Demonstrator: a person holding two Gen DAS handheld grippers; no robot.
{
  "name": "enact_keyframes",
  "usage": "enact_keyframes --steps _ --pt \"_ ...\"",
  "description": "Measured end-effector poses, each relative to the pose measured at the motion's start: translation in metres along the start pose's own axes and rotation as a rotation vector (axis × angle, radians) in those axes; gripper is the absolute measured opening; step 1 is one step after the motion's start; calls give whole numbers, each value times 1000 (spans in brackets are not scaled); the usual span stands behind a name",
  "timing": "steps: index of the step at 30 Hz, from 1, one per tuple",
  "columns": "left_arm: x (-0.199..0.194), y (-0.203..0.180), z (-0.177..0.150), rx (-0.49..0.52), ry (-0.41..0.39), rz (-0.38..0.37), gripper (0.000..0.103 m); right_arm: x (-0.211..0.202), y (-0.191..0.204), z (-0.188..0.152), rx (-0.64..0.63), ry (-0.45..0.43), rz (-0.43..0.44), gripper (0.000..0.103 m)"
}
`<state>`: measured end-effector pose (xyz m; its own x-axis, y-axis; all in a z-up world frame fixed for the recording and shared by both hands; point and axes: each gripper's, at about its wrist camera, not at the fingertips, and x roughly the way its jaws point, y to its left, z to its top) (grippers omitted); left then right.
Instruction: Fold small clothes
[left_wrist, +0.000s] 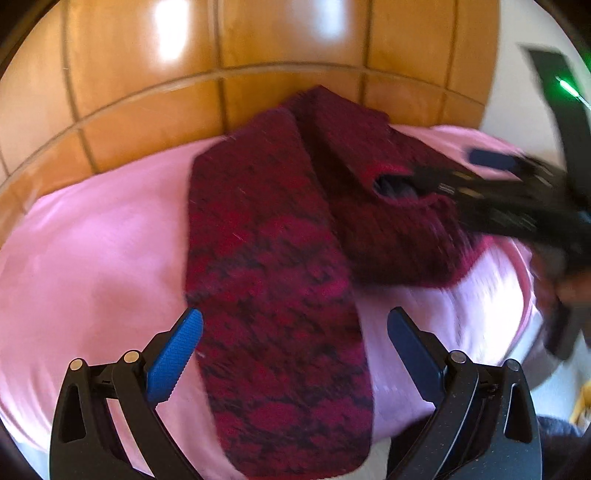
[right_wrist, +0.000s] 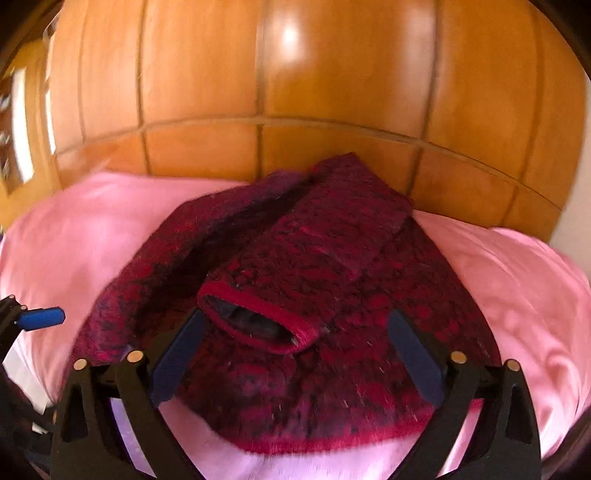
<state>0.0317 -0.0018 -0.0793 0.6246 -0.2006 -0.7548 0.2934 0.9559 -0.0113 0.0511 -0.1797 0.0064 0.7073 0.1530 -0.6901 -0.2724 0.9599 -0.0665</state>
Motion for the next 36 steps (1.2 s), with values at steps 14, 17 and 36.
enact_keyframes --steps 14,17,36 --pt "-25 100 29 -275 -91 -32 18 5 -97 50 158 -56 -30 5" --pt "-30 146 49 -359 -138 38 17 -1 -163 63 323 -87 -58 5" --pt "2 303 140 -670 -249 386 77 50 -414 21 857 43 -447 58"
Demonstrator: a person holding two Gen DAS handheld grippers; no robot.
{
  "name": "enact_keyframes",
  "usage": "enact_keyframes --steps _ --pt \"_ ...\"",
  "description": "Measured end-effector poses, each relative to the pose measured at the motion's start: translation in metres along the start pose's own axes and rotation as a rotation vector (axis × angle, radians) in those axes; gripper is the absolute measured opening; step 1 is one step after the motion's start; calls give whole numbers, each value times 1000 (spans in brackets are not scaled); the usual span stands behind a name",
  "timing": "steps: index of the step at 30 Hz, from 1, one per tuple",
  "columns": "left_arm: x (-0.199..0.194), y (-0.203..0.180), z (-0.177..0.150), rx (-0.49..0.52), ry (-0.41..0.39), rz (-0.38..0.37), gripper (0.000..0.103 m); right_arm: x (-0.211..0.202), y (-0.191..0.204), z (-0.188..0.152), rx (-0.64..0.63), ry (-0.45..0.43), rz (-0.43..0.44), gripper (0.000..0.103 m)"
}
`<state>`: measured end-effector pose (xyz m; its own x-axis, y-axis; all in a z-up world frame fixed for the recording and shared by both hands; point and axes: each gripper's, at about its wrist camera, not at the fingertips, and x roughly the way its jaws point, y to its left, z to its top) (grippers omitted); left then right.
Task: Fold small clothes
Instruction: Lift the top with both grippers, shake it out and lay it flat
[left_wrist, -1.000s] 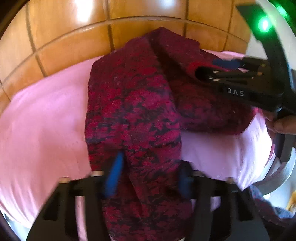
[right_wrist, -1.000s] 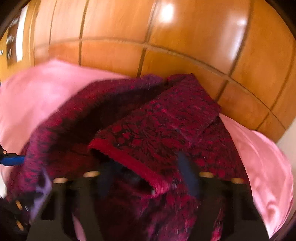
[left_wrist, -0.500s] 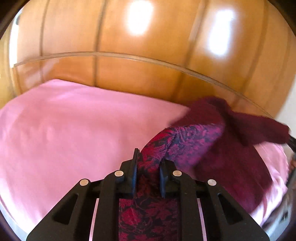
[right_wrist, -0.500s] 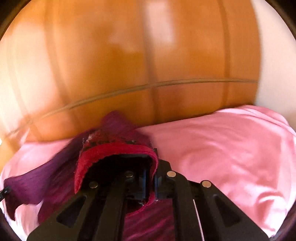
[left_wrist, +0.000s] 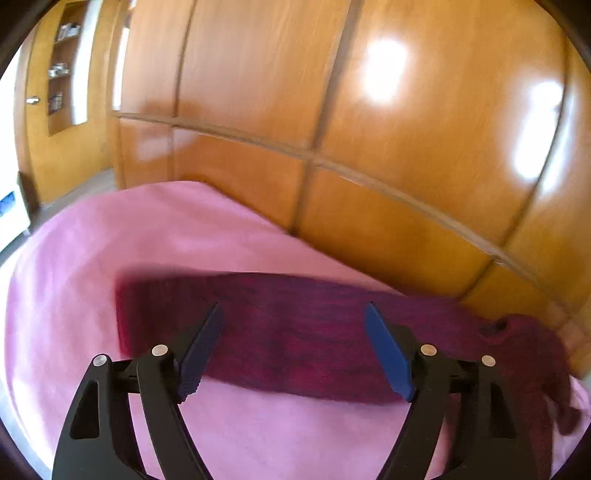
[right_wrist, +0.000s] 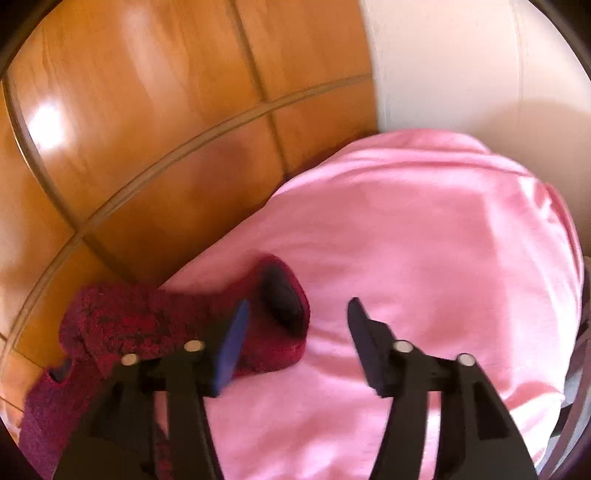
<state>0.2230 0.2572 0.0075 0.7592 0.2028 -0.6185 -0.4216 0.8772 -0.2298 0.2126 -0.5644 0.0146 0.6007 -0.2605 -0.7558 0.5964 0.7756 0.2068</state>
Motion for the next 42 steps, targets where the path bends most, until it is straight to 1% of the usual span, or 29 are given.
enact_keyframes --steps 1,2,4,6,8,10,12,13,14,15,16,17,19,20,21,23,26,29,30,31,33,35,36,37,38,39,40,41,42 --pt "-3 -5 -7 17 28 -51 77 -7 -3 -7 -2 8 34 58" --pt "-8 -12 -22 30 60 -122 77 -10 -6 -11 -10 16 67 60" --pt "-11 -25 -54 55 145 -253 77 -19 1 -34 -70 77 184 62" --pt "-10 -39 -95 57 278 -421 77 -27 13 -65 -151 179 313 62" --pt "-6 -54 -137 31 405 -547 77 -29 25 -101 -237 284 393 62" --pt "-5 -67 -167 21 487 -620 77 -30 35 -128 -287 348 429 62" --pt "-3 -80 -193 11 549 -669 77 -28 43 -154 -349 398 424 61" --pt "-3 -84 -201 -2 569 -687 77 -29 45 -163 -367 413 414 56" --pt "-4 -88 -204 -24 569 -708 77 -29 48 -171 -383 423 399 53" --pt "-9 -92 -208 -34 568 -727 74 -34 51 -177 -405 422 376 44" --pt "-9 -97 -209 -35 583 -755 56 -36 52 -179 -417 415 363 33" --pt "-10 -105 -207 -13 604 -773 35 -40 54 -178 -423 408 353 28" --pt "-19 -111 -208 32 579 -758 21 -51 55 -169 -433 382 334 17" --pt "-20 -110 -196 42 572 -760 17 -53 57 -162 -450 364 324 16" --pt "-23 -110 -189 49 565 -759 16 -61 60 -156 -476 344 323 11" --pt "-33 -110 -166 70 518 -764 13 -78 68 -149 -509 321 358 11" --pt "-59 -102 -131 94 446 -775 12 -119 86 -147 -590 268 421 10" --pt "-81 -85 -94 103 397 -780 12 -160 98 -158 -646 235 514 10" --pt "-85 -79 -87 114 387 -770 12 -172 101 -166 -657 240 560 10" --pt "-90 -70 -83 127 380 -757 12 -179 102 -175 -670 250 585 10" --pt "-99 -51 -84 159 379 -720 12 -191 101 -202 -705 292 623 10" --pt "-100 -34 -97 180 397 -677 12 -191 97 -230 -724 352 634 9" --pt "-98 -24 -108 191 418 -646 12 -187 91 -250 -732 396 619 9" --pt "-94 -11 -127 199 455 -602 12 -179 87 -264 -728 433 606 8" --pt "-92 -8 -135 196 477 -577 11 -174 82 -277 -720 469 590 7" --pt "-86 -3 -147 187 502 -554 11 -166 73 -290 -715 494 552 7" --pt "-79 2 -161 183 519 -529 11 -159 68 -294 -704 503 524 6" --pt "-74 9 -174 174 522 -493 14 -154 62 -296 -676 511 508 6" --pt "-71 15 -182 150 530 -487 16 -148 53 -293 -607 518 515 7"
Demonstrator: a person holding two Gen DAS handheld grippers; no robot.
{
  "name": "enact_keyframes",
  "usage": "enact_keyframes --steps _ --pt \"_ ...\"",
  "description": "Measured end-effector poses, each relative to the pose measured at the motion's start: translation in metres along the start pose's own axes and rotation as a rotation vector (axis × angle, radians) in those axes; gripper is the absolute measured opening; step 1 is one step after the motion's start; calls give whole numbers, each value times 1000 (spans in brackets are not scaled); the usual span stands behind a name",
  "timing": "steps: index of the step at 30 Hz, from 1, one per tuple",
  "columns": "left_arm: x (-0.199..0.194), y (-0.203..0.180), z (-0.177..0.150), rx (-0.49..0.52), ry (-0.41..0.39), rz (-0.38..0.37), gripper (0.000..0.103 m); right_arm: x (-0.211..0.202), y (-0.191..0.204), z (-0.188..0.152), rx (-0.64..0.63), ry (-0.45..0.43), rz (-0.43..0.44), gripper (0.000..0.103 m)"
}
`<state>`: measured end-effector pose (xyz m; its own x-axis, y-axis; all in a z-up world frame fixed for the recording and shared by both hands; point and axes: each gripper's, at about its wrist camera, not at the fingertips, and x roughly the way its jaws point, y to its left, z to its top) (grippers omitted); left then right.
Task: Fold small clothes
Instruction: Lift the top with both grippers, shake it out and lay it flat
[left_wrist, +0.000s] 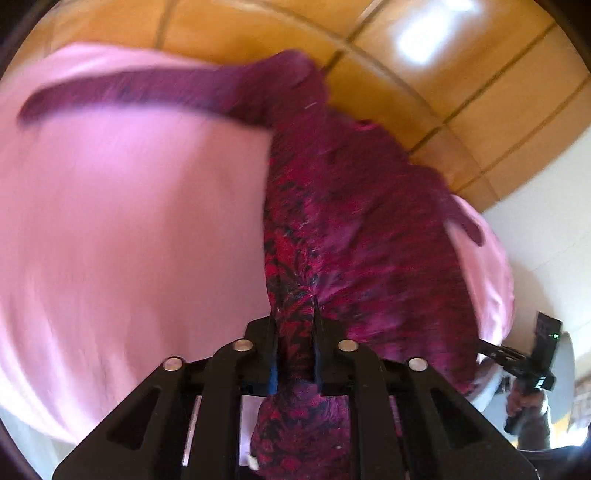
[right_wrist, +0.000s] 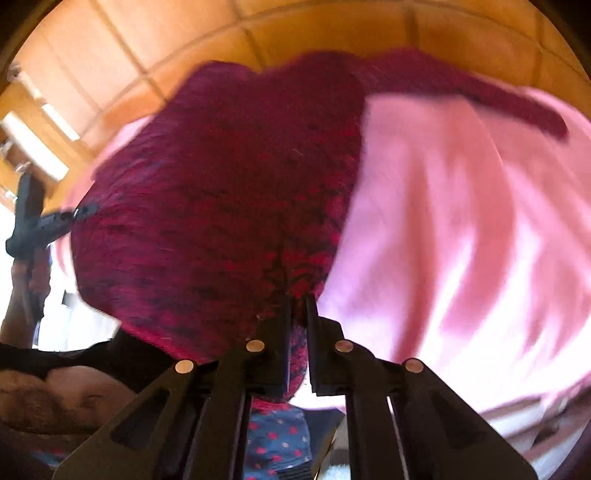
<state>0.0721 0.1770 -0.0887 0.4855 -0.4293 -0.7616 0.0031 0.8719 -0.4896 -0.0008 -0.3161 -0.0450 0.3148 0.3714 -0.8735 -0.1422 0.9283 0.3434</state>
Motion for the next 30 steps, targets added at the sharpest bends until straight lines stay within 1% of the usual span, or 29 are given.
enact_keyframes --steps 1,2,3,4,5,7,8,9,10,11,12,13,14,15,17,18,19,21,22,23,24,25,26,27,28,29,30 --pt "3 10 -8 -45 2 -20 21 0 -5 3 46 -13 27 13" --pt "3 14 -9 -77 2 -32 32 -2 -10 4 77 -21 48 20" --pt "2 19 -11 -106 1 -45 38 -2 -14 3 102 -36 60 44" --pt "4 20 -10 -125 -2 -64 41 -3 -15 7 114 -43 73 60" --pt "2 24 -16 -137 -5 -97 41 -3 -16 5 119 -43 94 61" --pt "-3 23 -26 -130 7 -154 41 11 -10 5 131 -14 126 61" --pt "-2 24 -30 -123 12 -170 41 15 -7 4 131 -4 134 60" --pt "-2 26 -37 -115 15 -184 41 24 -3 3 124 10 137 57" --pt "0 26 -42 -111 15 -191 40 27 -1 2 112 14 124 47" --pt "2 25 -44 -109 15 -196 25 28 4 4 91 16 110 39" --pt "2 24 -45 -110 14 -196 18 22 11 4 66 13 109 21" --pt "-1 22 -43 -113 6 -205 16 15 14 8 50 -1 100 18" --pt "-10 17 -39 -100 -17 -222 15 2 16 3 24 -30 86 17" --pt "-20 11 -35 -81 -38 -228 15 -14 21 7 -7 -71 80 15" --pt "-41 -5 -26 -27 -67 -223 14 -39 27 11 -46 -132 59 14" --pt "-48 -13 -24 11 -76 -200 14 -50 30 11 -77 -150 24 14" --pt "-51 -21 -25 51 -74 -159 14 -53 31 9 -106 -145 -20 14" --pt "-43 -23 -33 79 -37 -102 14 -38 29 -1 -140 -87 -114 13" --pt "-31 -21 -38 69 1 -79 14 -28 27 -6 -152 -53 -148 13" --pt "-14 -18 -47 62 51 -28 14 -12 29 -11 -162 -20 -181 13" --pt "-2 -15 -54 65 79 19 14 3 26 -17 -171 19 -213 13" --pt "8 -13 -60 61 90 59 14 10 26 -21 -174 31 -227 13" --pt "9 -10 -63 33 63 42 15 11 27 -22 -181 28 -241 13" --pt "5 -8 -62 -2 54 16 16 10 30 -20 -186 27 -244 14" --pt "2 -5 -59 -38 45 -12 20 7 33 -17 -194 25 -235 16" --pt "-6 0 -56 -81 1 -32 20 5 38 -15 -201 17 -232 19" --pt "-12 4 -53 -100 -32 -36 20 2 43 -11 -205 -1 -232 31"
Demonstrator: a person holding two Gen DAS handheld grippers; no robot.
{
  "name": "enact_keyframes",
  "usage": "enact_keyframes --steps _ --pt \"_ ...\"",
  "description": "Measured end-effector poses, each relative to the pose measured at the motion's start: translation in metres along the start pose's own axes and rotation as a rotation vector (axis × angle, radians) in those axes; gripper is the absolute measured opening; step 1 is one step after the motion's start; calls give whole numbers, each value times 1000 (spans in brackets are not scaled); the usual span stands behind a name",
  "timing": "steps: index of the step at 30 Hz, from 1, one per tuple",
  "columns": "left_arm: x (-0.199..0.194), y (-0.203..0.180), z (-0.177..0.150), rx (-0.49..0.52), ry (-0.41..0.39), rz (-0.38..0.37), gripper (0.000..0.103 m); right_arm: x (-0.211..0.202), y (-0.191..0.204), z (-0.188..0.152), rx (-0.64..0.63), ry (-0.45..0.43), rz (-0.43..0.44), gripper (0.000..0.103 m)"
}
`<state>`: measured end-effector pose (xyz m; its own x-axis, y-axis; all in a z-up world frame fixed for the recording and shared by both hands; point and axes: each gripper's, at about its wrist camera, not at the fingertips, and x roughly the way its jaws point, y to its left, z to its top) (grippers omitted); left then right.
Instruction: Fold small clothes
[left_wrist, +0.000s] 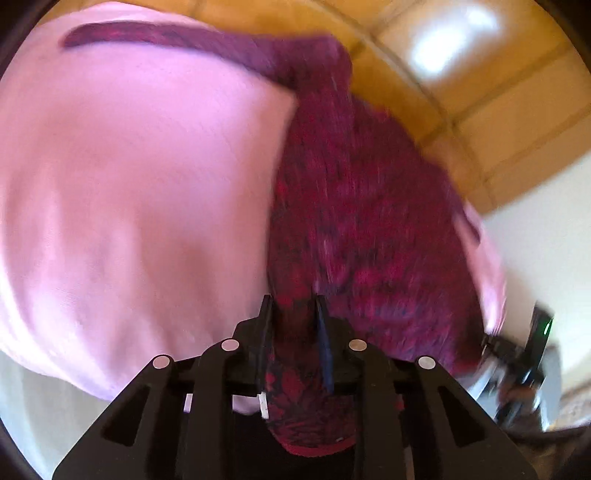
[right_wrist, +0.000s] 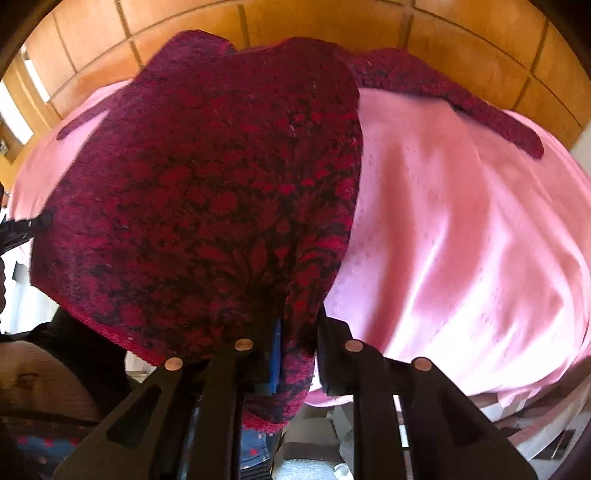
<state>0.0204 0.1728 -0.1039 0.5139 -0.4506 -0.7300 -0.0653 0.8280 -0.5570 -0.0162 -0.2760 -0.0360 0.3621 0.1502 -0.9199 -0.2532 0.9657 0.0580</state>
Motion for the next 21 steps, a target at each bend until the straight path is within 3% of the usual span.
enact_keyframes --steps 2,4,6,8,11,15,21 --pt "-10 12 11 -51 -50 14 33 -8 4 11 11 -56 -2 44" --pt "-17 25 23 -120 -101 26 44 -18 6 30 37 -142 28 63" --pt "-22 36 41 -192 -150 46 45 -16 15 52 44 -207 65 73" --pt "-21 41 59 -223 -197 97 57 -6 23 73 36 -227 93 74" --pt "-18 51 86 -267 -258 158 66 23 41 104 34 -243 121 75" --pt "-5 69 129 -348 -287 208 66 54 65 149 19 -271 148 75" --pt "26 93 188 -407 -290 276 66 88 80 175 -41 -279 113 75"
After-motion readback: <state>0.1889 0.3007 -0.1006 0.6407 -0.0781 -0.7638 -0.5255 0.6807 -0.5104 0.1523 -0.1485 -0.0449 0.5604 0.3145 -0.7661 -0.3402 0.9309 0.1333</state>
